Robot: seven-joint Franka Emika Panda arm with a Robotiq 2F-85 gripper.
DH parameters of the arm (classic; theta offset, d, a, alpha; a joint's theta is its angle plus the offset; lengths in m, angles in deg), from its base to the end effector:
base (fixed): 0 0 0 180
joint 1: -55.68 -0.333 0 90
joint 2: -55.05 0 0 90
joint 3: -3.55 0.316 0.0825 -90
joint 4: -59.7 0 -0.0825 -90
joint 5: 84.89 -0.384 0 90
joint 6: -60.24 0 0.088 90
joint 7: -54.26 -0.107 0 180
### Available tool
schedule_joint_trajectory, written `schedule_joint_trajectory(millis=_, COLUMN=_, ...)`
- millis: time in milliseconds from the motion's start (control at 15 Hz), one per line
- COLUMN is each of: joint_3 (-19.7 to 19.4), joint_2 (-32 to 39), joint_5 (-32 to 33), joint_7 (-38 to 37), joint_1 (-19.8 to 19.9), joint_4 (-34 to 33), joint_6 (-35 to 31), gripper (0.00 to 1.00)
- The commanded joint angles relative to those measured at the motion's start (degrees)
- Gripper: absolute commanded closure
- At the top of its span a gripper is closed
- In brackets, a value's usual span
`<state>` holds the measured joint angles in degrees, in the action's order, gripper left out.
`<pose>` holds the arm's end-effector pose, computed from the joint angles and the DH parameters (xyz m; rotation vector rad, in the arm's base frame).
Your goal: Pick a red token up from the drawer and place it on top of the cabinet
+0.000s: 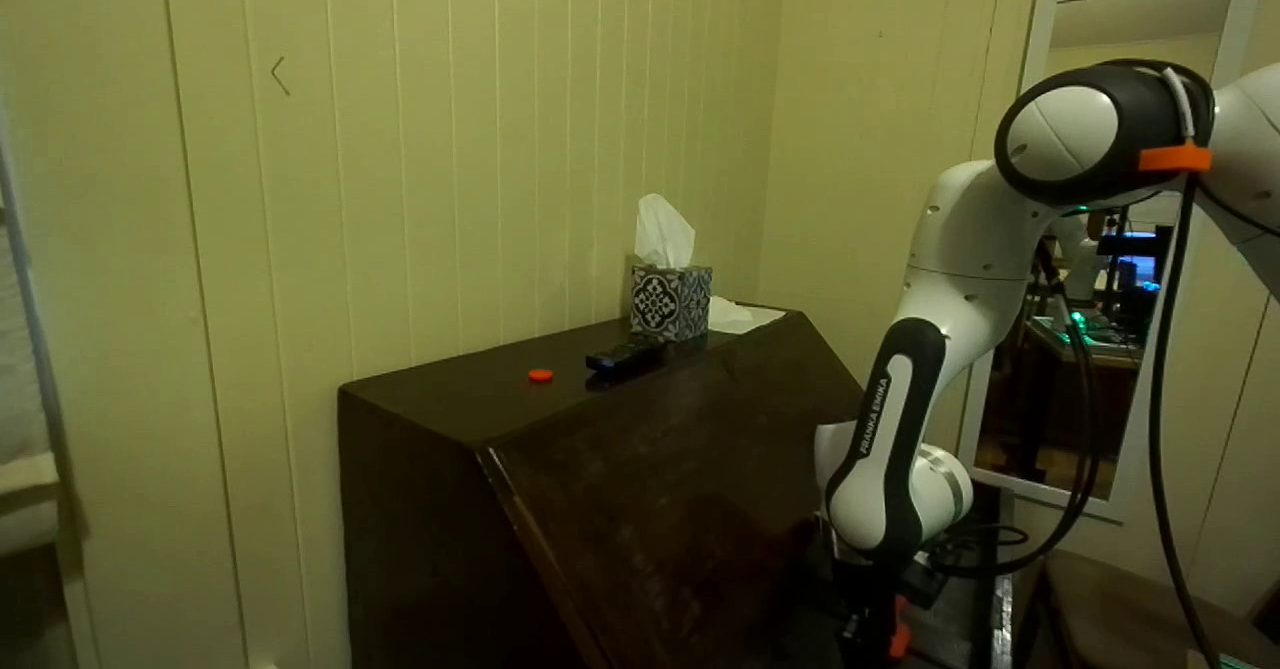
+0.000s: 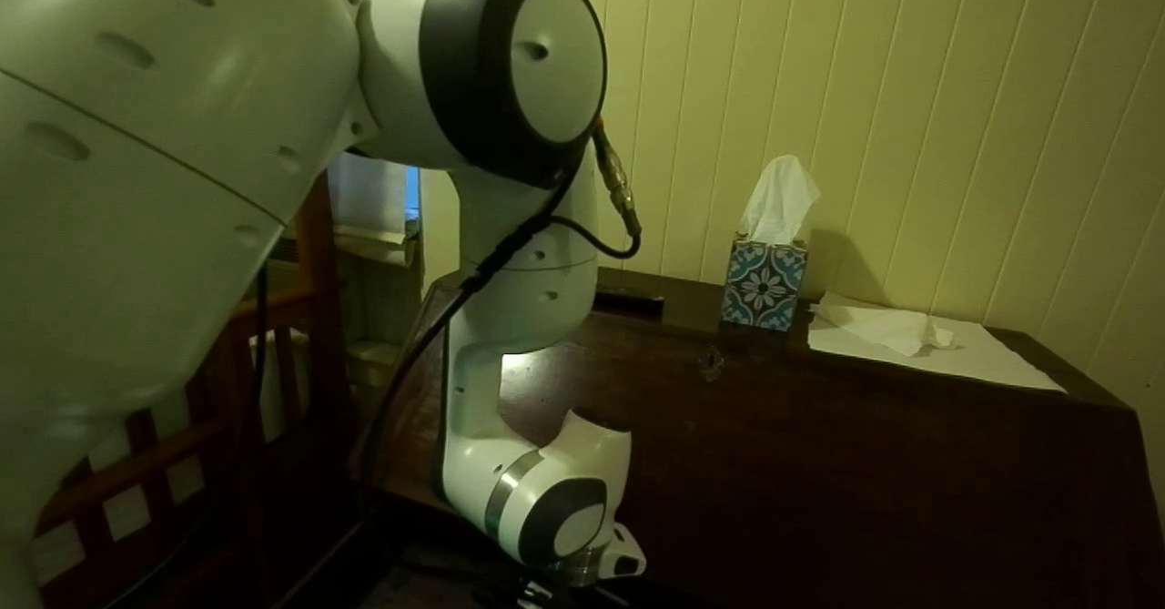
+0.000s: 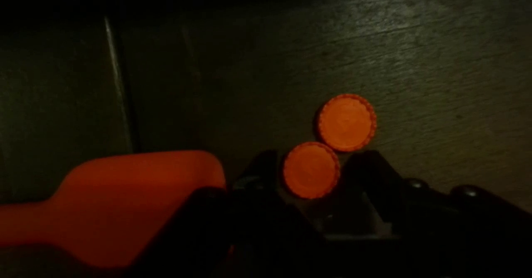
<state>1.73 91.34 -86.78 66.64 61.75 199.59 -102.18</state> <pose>0.4169 -0.0625 0.0365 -3.0896 -0.0767 0.3698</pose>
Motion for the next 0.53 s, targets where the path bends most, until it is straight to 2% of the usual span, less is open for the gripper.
schedule_joint_trajectory(millis=0, joint_3=1.8, joint_2=1.9, joint_5=1.3, joint_7=0.1, joint_1=1.6, joint_4=-1.7, joint_6=1.1, gripper=0.67)
schedule_joint_trajectory(millis=133, joint_3=1.8, joint_2=1.4, joint_5=1.3, joint_7=0.0, joint_1=1.7, joint_4=-1.5, joint_6=1.4, gripper=0.88)
schedule_joint_trajectory(millis=467, joint_3=4.0, joint_2=-5.0, joint_5=0.4, joint_7=0.1, joint_1=2.0, joint_4=3.5, joint_6=0.3, gripper=0.90)
